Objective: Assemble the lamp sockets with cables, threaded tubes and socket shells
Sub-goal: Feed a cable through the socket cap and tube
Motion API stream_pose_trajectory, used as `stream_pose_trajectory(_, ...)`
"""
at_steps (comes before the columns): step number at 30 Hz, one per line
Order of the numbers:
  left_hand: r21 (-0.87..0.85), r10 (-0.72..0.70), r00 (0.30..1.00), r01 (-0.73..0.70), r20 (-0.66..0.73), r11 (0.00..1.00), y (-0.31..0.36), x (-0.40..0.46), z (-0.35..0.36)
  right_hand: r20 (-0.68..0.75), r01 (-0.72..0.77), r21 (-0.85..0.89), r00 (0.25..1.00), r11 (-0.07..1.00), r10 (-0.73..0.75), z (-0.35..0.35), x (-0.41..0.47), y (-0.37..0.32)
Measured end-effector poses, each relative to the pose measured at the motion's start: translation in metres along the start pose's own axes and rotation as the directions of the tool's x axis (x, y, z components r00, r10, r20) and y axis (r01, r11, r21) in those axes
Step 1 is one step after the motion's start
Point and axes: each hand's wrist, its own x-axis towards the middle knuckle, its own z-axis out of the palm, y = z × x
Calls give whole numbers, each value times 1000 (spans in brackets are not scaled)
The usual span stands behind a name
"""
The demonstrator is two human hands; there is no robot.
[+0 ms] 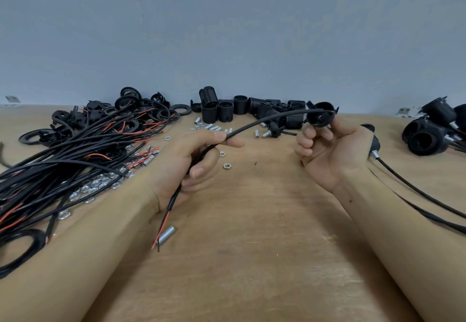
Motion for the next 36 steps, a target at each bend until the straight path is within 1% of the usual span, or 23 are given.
stream_pose_trajectory(2, 78, -7, 999, 11, -48, 997, 1, -1, -1, -36, 10, 59, 999, 998, -8, -3, 0, -4)
stream_pose_trajectory(4, 139, 11, 998, -2, -67, 990, 3, -2, 0, -49, 25, 87, 999, 996, -21, -4, 0, -5)
stream_pose_trajectory(5, 131, 18, 998, -9, -65, 991, 4, -4, 1, -48, 29, 88, 999, 996, -25, -4, 0, -4)
stream_pose_trajectory(9, -42, 7, 999, -9, -49, 999, 14, -10, 15, 0, 18, 54, 1000, 998, -18, 0, -1, -5)
stream_pose_trajectory(13, -58, 7, 994, -14, -113, 998, 16, -11, 21, 38, 32, 31, 999, 999, -33, -2, 0, -3)
stream_pose_trajectory(15, -31, 10, 993, -14, -116, 999, 16, -12, 21, 44, 36, 35, 998, 999, -38, -2, 1, -3)
stream_pose_trajectory(20, 125, 41, 996, -31, -82, 992, 14, -12, 18, 30, 35, 30, 999, 999, -36, -3, 2, -5)
stream_pose_trajectory(26, 168, 59, 996, -46, -72, 985, 16, -14, 19, 44, 29, 25, 999, 999, -30, -3, 2, -4)
stream_pose_trajectory(31, 206, 58, 992, -35, -107, 978, 17, -15, 21, 24, 87, -74, 996, 993, -85, -5, 3, -1)
stream_pose_trajectory(33, 207, 48, 991, -22, -124, 978, 18, -15, 20, 33, 137, -166, 991, 977, -133, -6, 4, -1)
stream_pose_trajectory(36, 220, 19, 989, 13, -144, 975, 21, -15, 17, 64, 222, -319, 975, 921, -213, -6, 4, -3)
